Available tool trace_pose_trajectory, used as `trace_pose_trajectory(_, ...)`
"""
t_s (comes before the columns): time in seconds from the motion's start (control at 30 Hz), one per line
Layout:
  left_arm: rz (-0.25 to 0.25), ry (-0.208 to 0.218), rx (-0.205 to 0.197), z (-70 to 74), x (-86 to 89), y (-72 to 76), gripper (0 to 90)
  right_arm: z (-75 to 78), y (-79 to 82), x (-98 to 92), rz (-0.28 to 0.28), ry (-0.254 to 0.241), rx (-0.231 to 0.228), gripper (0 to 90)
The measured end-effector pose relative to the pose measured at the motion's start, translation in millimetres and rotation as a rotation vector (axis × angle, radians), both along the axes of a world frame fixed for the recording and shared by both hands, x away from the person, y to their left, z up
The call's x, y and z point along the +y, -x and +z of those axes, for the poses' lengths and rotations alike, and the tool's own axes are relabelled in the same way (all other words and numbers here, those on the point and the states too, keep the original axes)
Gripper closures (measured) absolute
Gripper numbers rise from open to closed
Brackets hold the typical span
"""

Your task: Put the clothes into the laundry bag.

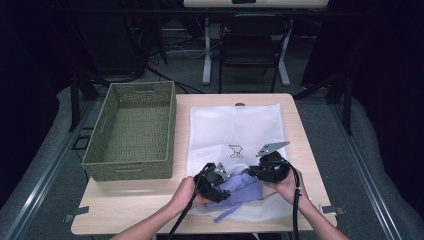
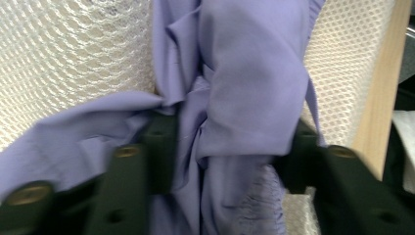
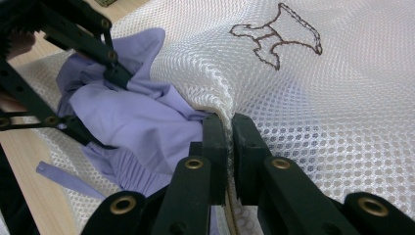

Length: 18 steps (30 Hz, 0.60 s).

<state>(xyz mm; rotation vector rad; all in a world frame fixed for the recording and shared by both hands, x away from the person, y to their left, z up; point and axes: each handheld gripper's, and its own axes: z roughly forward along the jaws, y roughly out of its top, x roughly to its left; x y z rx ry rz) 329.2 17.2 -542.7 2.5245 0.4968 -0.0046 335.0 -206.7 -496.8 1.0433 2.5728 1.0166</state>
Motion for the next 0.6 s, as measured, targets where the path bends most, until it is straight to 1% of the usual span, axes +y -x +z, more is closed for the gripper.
trace_pose_trajectory(0.07,-0.011,-0.012,-0.02,-0.8,-2.3,1.5,62.6,0.3,-0.1,0.9,0.003,-0.002,0.0,86.1)
trace_pose_trajectory(0.1,-0.024,-0.026,-0.034,0.3,-4.5,3.4,64.4,0.5,-0.1,1.2,0.004,-0.002,-0.002,86.2)
trace_pose_trajectory(0.17,-0.031,-0.04,-0.052,1.5,-5.7,5.3,67.2,1.1,0.0,1.8,0.003,-0.005,-0.001,86.2)
trace_pose_trajectory(0.23,-0.027,-0.029,-0.055,3.0,-4.8,6.5,70.0,1.2,-0.7,1.7,0.002,-0.001,-0.001,86.2)
trace_pose_trajectory(0.27,-0.02,-0.013,-0.046,4.5,-4.0,6.3,71.2,1.4,-1.0,1.7,0.0,-0.003,0.001,86.2)
trace_pose_trajectory(0.3,-0.014,0.003,-0.042,8.5,-3.3,5.6,72.2,2.0,-1.0,1.7,0.001,-0.006,-0.001,86.2)
trace_pose_trajectory(0.33,-0.008,0.009,-0.044,11.7,-3.2,5.5,72.9,3.5,-0.5,1.5,0.002,-0.011,-0.008,86.2)
trace_pose_trajectory(0.37,-0.01,0.017,-0.055,17.8,-4.0,5.3,73.4,4.9,0.2,1.3,-0.001,-0.015,-0.011,86.2)
trace_pose_trajectory(0.4,-0.004,0.037,-0.054,22.9,-4.9,6.4,73.8,7.8,1.3,0.3,0.001,-0.03,-0.012,86.2)
trace_pose_trajectory(0.43,-0.006,0.041,-0.067,26.6,-6.4,7.9,74.0,10.7,2.2,-0.9,0.0,-0.049,-0.015,86.2)
trace_pose_trajectory(0.47,-0.006,0.048,-0.092,30.5,-9.6,10.7,74.0,12.9,2.8,-1.5,0.001,-0.059,-0.018,86.2)
trace_pose_trajectory(0.5,0.0,0.053,-0.106,30.6,-12.2,11.6,74.1,15.9,4.4,-1.8,0.004,-0.068,-0.028,86.2)
trace_pose_trajectory(0.53,0.014,0.057,-0.111,28.0,-14.5,11.0,73.9,17.1,5.2,-1.5,0.005,-0.071,-0.03,86.2)
trace_pose_trajectory(0.57,0.022,0.059,-0.107,24.2,-16.4,9.5,73.6,17.1,5.1,-1.1,0.006,-0.072,-0.029,86.1)
trace_pose_trajectory(0.6,0.036,0.056,-0.086,15.9,-19.0,5.2,72.8,16.2,4.4,-1.0,0.007,-0.07,-0.028,86.1)
